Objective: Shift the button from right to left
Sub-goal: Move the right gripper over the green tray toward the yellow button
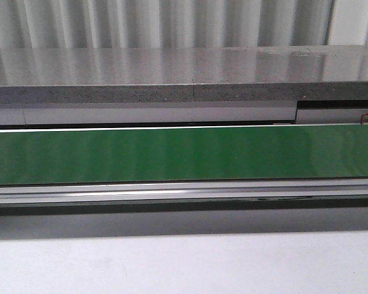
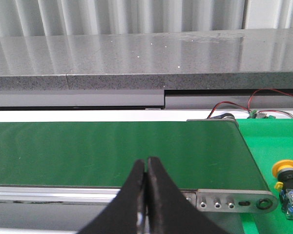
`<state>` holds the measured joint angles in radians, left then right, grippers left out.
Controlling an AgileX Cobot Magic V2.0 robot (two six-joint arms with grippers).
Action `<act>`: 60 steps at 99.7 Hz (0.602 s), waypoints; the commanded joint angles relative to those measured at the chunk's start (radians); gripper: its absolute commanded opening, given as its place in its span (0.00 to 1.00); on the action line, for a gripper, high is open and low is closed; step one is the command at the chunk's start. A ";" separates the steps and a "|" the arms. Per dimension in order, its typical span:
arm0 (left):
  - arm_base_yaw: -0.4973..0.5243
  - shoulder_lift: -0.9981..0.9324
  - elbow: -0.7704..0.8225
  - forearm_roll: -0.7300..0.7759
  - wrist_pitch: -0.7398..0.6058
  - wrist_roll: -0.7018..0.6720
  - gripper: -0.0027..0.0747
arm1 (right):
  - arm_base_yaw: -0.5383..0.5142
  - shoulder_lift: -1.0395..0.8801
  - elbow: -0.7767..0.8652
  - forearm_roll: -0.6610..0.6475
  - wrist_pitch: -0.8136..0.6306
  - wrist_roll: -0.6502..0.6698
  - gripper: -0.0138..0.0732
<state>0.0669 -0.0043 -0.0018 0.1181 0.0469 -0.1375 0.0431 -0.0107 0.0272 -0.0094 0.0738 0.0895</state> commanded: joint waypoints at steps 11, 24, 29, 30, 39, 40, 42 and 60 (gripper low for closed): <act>-0.009 -0.035 0.025 0.000 -0.082 -0.008 0.01 | 0.001 -0.015 -0.040 0.009 -0.136 -0.002 0.08; -0.009 -0.035 0.025 0.000 -0.082 -0.008 0.01 | 0.001 -0.015 -0.135 0.046 -0.031 -0.002 0.08; -0.009 -0.035 0.025 0.000 -0.082 -0.008 0.01 | 0.001 -0.014 -0.185 0.046 0.041 -0.002 0.08; -0.009 -0.035 0.025 0.000 -0.082 -0.008 0.01 | 0.001 -0.013 -0.193 0.046 0.051 -0.002 0.08; -0.009 -0.035 0.025 0.000 -0.082 -0.008 0.01 | 0.001 0.005 -0.293 0.046 0.192 -0.002 0.08; -0.009 -0.035 0.025 0.000 -0.082 -0.008 0.01 | 0.001 0.007 -0.301 0.046 0.203 -0.002 0.08; -0.009 -0.035 0.025 0.000 -0.082 -0.008 0.01 | 0.001 0.016 -0.325 0.046 0.235 -0.002 0.08; -0.009 -0.035 0.025 0.000 -0.082 -0.008 0.01 | 0.001 0.140 -0.527 0.046 0.520 -0.002 0.08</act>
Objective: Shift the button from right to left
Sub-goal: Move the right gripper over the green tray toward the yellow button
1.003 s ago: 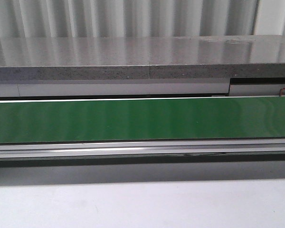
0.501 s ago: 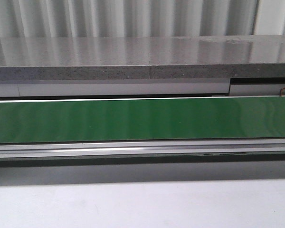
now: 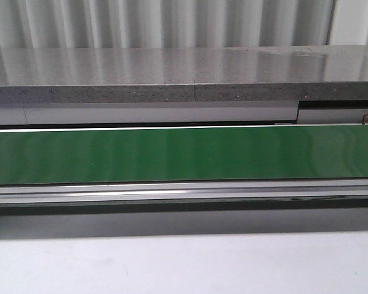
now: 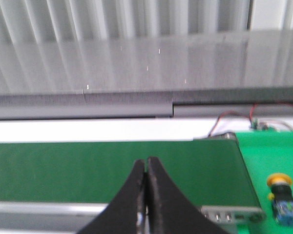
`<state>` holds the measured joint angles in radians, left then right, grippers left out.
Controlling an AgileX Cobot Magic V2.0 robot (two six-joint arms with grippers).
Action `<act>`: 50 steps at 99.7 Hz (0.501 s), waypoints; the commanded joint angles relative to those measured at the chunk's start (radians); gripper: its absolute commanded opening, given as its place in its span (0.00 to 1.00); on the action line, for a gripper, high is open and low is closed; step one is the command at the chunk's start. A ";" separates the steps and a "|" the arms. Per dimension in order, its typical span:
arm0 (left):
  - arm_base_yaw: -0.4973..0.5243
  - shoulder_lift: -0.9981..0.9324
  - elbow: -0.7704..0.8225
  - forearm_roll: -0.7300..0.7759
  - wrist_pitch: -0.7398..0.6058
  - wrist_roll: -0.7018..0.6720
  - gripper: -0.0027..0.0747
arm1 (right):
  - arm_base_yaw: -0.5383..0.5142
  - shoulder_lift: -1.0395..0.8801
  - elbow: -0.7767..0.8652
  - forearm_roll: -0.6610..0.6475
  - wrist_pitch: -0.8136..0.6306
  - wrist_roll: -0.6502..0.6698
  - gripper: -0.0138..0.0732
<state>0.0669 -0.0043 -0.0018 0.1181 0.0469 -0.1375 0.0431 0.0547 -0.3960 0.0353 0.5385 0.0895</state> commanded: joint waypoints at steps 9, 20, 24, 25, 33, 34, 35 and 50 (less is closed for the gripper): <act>-0.009 -0.035 0.025 0.000 -0.082 -0.008 0.01 | 0.001 0.155 -0.198 0.001 0.196 -0.002 0.08; -0.009 -0.035 0.025 0.000 -0.082 -0.008 0.01 | 0.001 0.259 -0.295 0.004 0.336 -0.002 0.08; -0.009 -0.035 0.025 0.000 -0.082 -0.008 0.01 | 0.001 0.290 -0.315 0.013 0.358 -0.002 0.08; -0.009 -0.035 0.025 0.000 -0.082 -0.008 0.01 | 0.001 0.294 -0.320 0.015 0.363 -0.002 0.08; -0.009 -0.035 0.025 0.000 -0.082 -0.008 0.01 | 0.001 0.331 -0.333 0.026 0.359 -0.002 0.08; -0.009 -0.035 0.025 0.000 -0.082 -0.008 0.01 | 0.001 0.333 -0.333 0.026 0.354 -0.002 0.08; -0.009 -0.035 0.025 0.000 -0.082 -0.008 0.01 | 0.001 0.336 -0.333 0.026 0.352 -0.002 0.08; -0.009 -0.035 0.025 0.000 -0.082 -0.008 0.01 | 0.001 0.346 -0.332 0.027 0.341 -0.002 0.08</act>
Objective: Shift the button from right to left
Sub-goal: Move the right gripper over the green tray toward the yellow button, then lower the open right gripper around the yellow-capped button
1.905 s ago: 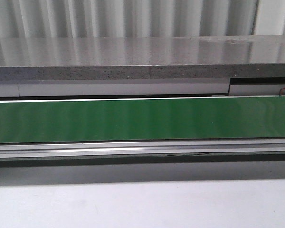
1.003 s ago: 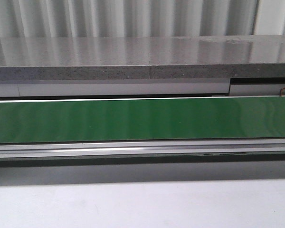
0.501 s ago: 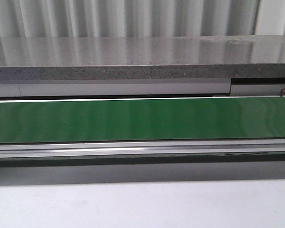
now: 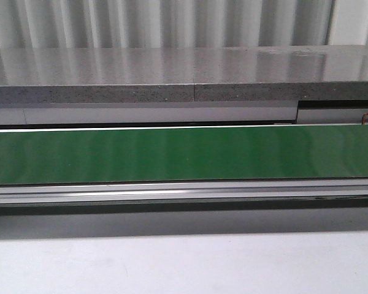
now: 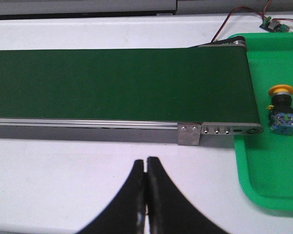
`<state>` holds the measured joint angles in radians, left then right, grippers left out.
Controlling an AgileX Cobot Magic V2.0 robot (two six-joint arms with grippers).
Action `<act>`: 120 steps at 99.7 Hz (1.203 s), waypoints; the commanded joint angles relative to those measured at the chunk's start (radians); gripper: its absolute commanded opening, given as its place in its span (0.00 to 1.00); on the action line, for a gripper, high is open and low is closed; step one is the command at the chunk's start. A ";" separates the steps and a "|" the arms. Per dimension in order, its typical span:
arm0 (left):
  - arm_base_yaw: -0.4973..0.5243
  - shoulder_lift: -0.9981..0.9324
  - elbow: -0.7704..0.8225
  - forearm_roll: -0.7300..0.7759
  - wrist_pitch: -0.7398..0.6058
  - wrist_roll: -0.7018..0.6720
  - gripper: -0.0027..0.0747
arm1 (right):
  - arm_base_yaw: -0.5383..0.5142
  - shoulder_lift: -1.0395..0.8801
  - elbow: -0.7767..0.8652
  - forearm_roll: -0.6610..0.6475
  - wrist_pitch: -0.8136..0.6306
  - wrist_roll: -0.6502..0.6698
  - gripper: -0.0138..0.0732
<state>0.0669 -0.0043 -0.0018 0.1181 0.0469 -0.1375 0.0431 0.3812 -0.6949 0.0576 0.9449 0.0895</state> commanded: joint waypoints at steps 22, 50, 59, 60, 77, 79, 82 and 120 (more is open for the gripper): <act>-0.009 -0.035 0.025 0.000 -0.082 -0.008 0.01 | 0.001 0.019 -0.032 0.018 -0.051 -0.002 0.10; -0.009 -0.035 0.025 0.000 -0.082 -0.008 0.01 | 0.001 0.019 -0.032 0.037 -0.030 -0.002 0.78; -0.009 -0.035 0.025 0.000 -0.082 -0.008 0.01 | 0.001 0.019 -0.032 0.051 -0.042 -0.002 0.92; -0.009 -0.035 0.025 0.000 -0.082 -0.008 0.01 | 0.001 0.019 -0.032 0.053 -0.044 -0.001 0.92; -0.009 -0.035 0.025 0.000 -0.082 -0.008 0.01 | 0.000 0.089 -0.066 0.020 -0.053 0.076 0.88; -0.009 -0.035 0.025 0.000 -0.082 -0.008 0.01 | 0.000 0.107 -0.076 0.010 -0.049 0.085 0.88; -0.009 -0.035 0.025 0.000 -0.082 -0.008 0.01 | 0.000 0.132 -0.095 -0.007 -0.045 0.094 0.88; -0.009 -0.035 0.025 0.000 -0.082 -0.008 0.01 | -0.111 0.504 -0.268 -0.184 -0.142 0.092 0.88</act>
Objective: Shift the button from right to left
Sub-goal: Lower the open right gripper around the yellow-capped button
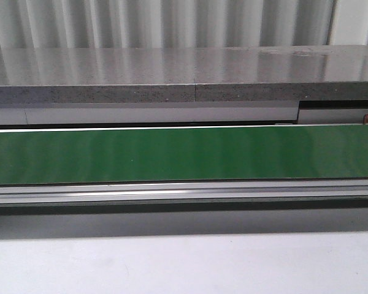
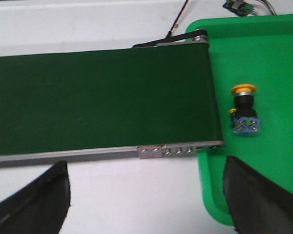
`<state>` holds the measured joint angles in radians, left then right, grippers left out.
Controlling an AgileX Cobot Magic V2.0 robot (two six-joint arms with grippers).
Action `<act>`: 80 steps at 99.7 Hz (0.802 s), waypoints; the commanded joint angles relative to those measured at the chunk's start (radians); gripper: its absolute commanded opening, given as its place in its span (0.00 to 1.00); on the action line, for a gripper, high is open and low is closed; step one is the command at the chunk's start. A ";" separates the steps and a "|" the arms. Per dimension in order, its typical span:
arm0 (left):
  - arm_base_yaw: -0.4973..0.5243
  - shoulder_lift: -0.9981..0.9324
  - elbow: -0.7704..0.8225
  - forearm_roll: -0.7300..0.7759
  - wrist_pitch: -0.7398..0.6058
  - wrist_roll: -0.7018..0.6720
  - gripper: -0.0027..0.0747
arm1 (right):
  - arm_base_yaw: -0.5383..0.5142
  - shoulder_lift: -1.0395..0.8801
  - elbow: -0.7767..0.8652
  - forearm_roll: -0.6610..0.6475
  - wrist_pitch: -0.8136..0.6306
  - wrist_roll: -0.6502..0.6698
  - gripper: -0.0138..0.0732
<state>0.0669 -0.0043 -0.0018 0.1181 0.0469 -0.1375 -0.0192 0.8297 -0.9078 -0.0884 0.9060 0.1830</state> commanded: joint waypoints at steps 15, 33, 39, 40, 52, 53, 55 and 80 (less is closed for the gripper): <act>-0.009 -0.035 0.025 0.000 -0.082 -0.008 0.01 | -0.188 0.187 -0.090 -0.023 -0.142 -0.070 0.88; -0.009 -0.035 0.025 0.000 -0.082 -0.008 0.01 | -0.355 0.342 -0.118 0.153 -0.157 -0.274 0.88; -0.009 -0.035 0.025 0.000 -0.082 -0.008 0.01 | -0.416 0.389 -0.122 0.238 -0.187 -0.354 0.88; -0.009 -0.035 0.025 0.000 -0.082 -0.008 0.01 | -0.422 0.394 -0.122 0.257 -0.194 -0.363 0.88; -0.009 -0.035 0.025 0.000 -0.082 -0.008 0.01 | -0.521 0.485 -0.151 0.368 -0.209 -0.474 0.88; -0.009 -0.035 0.025 0.000 -0.082 -0.008 0.01 | -0.530 0.490 -0.153 0.372 -0.209 -0.477 0.88; -0.009 -0.035 0.025 0.000 -0.082 -0.008 0.01 | -0.542 0.506 -0.160 0.378 -0.212 -0.484 0.88; -0.009 -0.035 0.025 0.000 -0.082 -0.008 0.01 | -0.577 0.672 -0.195 0.382 -0.298 -0.549 0.88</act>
<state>0.0669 -0.0043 -0.0018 0.1181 0.0469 -0.1375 -0.5893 1.4880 -1.0690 0.2678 0.6781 -0.3264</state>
